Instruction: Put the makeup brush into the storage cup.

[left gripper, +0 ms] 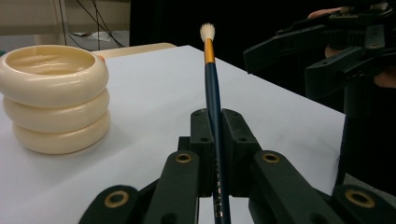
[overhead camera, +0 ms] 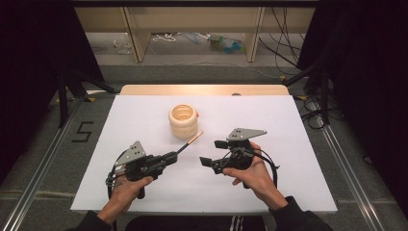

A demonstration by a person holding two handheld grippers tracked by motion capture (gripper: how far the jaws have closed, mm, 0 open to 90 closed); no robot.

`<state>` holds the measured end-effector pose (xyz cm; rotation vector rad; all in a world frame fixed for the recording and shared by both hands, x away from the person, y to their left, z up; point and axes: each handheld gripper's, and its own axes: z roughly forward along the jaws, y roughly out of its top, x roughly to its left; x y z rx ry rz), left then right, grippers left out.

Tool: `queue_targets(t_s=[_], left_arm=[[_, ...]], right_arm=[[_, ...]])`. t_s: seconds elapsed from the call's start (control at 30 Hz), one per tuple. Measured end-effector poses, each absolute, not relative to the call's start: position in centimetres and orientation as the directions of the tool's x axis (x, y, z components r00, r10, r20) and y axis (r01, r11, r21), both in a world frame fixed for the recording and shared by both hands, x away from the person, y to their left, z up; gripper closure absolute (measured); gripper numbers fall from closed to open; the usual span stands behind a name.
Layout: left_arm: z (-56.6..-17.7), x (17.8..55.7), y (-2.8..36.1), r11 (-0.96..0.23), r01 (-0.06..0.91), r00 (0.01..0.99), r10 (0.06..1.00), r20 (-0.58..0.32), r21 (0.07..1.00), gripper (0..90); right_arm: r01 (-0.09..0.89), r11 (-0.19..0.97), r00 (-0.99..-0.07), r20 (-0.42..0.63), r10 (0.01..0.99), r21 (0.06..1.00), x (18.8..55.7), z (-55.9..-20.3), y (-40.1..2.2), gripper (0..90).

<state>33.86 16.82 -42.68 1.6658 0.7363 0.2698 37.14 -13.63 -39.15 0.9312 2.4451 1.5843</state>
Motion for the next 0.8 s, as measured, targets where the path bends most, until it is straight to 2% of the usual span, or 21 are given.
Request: queue_targets(t_s=[0.2, 0.23, 0.37, 0.47, 0.67, 0.8], left_arm=[[-42.7, 33.6, 16.7, -0.029, 0.319, 0.756, 0.610, -0.236, 0.947, 83.8], [-42.7, 33.7, 16.7, -0.035, 0.293, 0.770, 0.602, -0.214, 0.956, 83.8], [-42.6, 33.3, 16.5, -0.009, 0.294, 0.762, 0.605, -0.229, 0.956, 83.8], [-42.5, 33.3, 16.4, -0.015, 0.270, 0.771, 0.602, -0.207, 0.963, 83.8], [-42.5, 33.0, 16.2, -0.009, 0.260, 0.774, 0.600, -0.203, 0.966, 83.9], [-42.6, 32.8, 15.9, 0.012, 0.269, 0.764, 0.607, -0.220, 0.963, 83.9]], right_arm=[[0.462, 0.189, -0.806, 0.321, 0.497, 0.866, 37.5, -39.7, -13.0, 16.9], [0.473, 0.190, -0.802, 0.332, 0.496, 0.860, 37.5, -39.6, -13.0, 16.9], [0.487, 0.125, -0.795, 0.379, 0.474, 0.865, 37.7, -39.8, -12.6, 17.6], [0.507, 0.081, -0.785, 0.421, 0.454, 0.858, 37.9, -39.8, -12.3, 18.0], [0.508, 0.038, -0.786, 0.445, 0.430, 0.860, 38.1, -39.8, -11.9, 19.7], [0.523, 0.004, -0.781, 0.477, 0.403, 0.852, 38.4, -40.1, -11.4, 24.6]])
